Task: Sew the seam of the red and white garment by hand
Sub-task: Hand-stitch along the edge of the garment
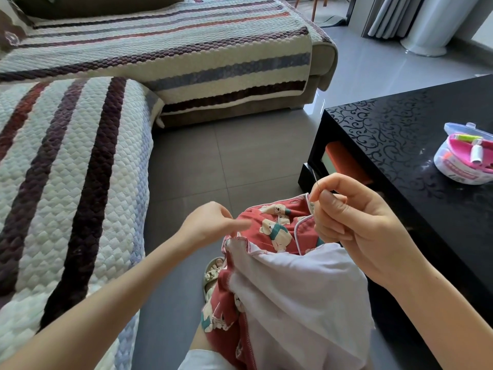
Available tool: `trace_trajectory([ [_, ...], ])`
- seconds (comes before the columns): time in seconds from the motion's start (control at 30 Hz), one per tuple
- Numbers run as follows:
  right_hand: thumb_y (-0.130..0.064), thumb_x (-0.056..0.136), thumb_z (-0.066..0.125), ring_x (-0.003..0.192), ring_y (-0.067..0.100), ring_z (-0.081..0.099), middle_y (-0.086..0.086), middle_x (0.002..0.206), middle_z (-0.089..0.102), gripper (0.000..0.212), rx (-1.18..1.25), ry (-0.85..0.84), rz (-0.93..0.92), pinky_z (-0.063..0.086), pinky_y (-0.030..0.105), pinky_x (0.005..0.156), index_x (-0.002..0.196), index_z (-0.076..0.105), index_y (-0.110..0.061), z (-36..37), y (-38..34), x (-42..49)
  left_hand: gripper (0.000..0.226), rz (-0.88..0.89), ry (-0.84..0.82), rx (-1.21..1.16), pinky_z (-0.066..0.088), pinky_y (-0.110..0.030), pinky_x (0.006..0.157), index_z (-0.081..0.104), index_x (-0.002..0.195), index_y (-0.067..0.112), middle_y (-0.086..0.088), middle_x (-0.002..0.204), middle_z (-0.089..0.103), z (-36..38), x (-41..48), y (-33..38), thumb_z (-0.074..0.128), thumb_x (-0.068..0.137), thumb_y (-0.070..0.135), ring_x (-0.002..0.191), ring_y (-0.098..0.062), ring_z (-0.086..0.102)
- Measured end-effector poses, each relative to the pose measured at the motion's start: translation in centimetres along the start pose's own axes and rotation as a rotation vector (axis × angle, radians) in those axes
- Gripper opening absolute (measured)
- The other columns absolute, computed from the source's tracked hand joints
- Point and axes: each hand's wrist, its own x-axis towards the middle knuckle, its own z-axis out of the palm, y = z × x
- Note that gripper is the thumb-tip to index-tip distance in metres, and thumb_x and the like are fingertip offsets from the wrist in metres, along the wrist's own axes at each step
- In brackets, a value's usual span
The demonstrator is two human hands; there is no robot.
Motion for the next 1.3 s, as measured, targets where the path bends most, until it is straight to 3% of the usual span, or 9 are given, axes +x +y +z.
trace_trajectory([
  [0.13,-0.04,0.077,0.071,0.048,0.008,0.027,-0.005,0.053,0.032,0.03,-0.003,0.0,-0.001,0.03,0.016,0.047,0.083,0.063,-0.011,0.1,0.0,0.0,0.027,-0.008,-0.095,-0.007,0.03,-0.029,0.057,0.064,0.06,0.01,-0.002,0.062,0.047,0.7,0.1,0.2,0.069,0.051,0.034,0.061,-0.015,0.037],
  [0.23,-0.034,0.079,0.067,0.047,0.008,0.027,-0.005,0.053,0.032,0.024,0.003,0.001,-0.007,0.029,0.017,0.047,0.083,0.063,-0.011,0.1,-0.1,0.1,0.019,-0.009,-0.151,-0.273,0.036,-0.025,0.063,0.072,0.067,0.004,0.0,0.065,0.06,-0.2,0.0,0.5,0.079,0.07,0.021,0.064,-0.016,0.048],
  [0.37,-0.037,0.078,0.07,0.047,0.008,0.029,-0.006,0.053,0.034,0.028,-0.015,0.001,-0.013,0.031,0.016,0.047,0.083,0.062,-0.011,-0.2,-0.1,0.1,0.03,-0.016,-0.243,-0.585,0.026,-0.022,0.053,0.069,0.05,0.018,0.008,0.053,0.052,-2.6,-0.2,1.3,0.074,0.079,0.018,0.055,-0.008,0.038],
  [0.67,-0.046,0.075,0.073,0.048,0.007,0.029,-0.006,0.053,0.034,0.035,-0.11,-0.001,-0.02,0.03,0.016,0.047,0.082,0.064,-0.013,-0.3,0.0,0.2,0.008,0.035,-0.494,-1.068,0.046,-0.024,0.066,0.065,0.06,0.015,-0.001,0.071,0.058,-7.0,-1.2,3.3,0.073,0.06,0.014,0.068,-0.014,0.055],
  [0.8,-0.024,0.089,0.062,0.048,0.008,0.026,-0.002,0.053,0.032,0.019,-0.256,0.086,-0.028,0.027,0.014,0.046,0.083,0.06,-0.006,-0.2,0.6,0.9,0.038,0.227,-0.544,-1.024,0.052,-0.024,0.064,0.064,0.061,0.016,0.003,0.062,0.051,-8.5,-1.9,4.3,0.092,0.04,0.03,0.058,-0.01,0.052],
  [0.9,-0.013,0.094,0.055,0.051,0.013,0.026,0.0,0.056,0.035,0.011,-0.404,0.103,-0.042,0.024,0.018,0.046,0.086,0.061,-0.011,-0.4,1.2,1.8,0.034,0.331,-0.521,-0.967,0.048,-0.022,0.061,0.064,0.061,0.017,0.007,0.056,0.044,-9.6,-2.4,5.5,0.09,0.05,0.034,0.051,-0.007,0.044],
  [1.0,-0.001,0.096,0.05,0.051,0.013,0.027,0.003,0.057,0.034,0.014,-0.512,0.095,-0.053,0.026,0.016,0.047,0.089,0.059,-0.008,-0.2,1.6,2.6,0.015,0.393,-0.414,-0.866,0.041,-0.025,0.063,0.068,0.059,0.017,0.009,0.052,0.043,-10.5,-3.4,6.9,0.078,0.07,0.021,0.047,-0.005,0.04],
  [1.13,-0.004,0.095,0.054,0.047,0.007,0.031,0.011,0.058,0.037,0.011,-0.619,0.095,-0.09,0.034,0.006,0.048,0.089,0.063,-0.009,0.9,1.6,3.8,0.012,0.443,-0.355,-0.781,0.044,-0.02,0.058,0.072,0.063,0.015,0.008,0.045,0.05,-11.0,-4.5,8.6,0.07,0.072,0.007,0.042,-0.002,0.037],
  [1.3,-0.011,0.093,0.06,0.052,0.009,0.043,-0.001,0.06,0.054,0.013,-0.669,0.05,-0.17,0.035,0.016,0.051,0.085,0.067,-0.019,2.3,1.3,4.9,0.013,0.48,-0.336,-0.721,0.041,-0.019,0.058,0.074,0.067,0.016,0.01,0.045,0.043,-11.0,-4.7,9.2,0.064,0.075,0.019,0.042,-0.003,0.035],
])
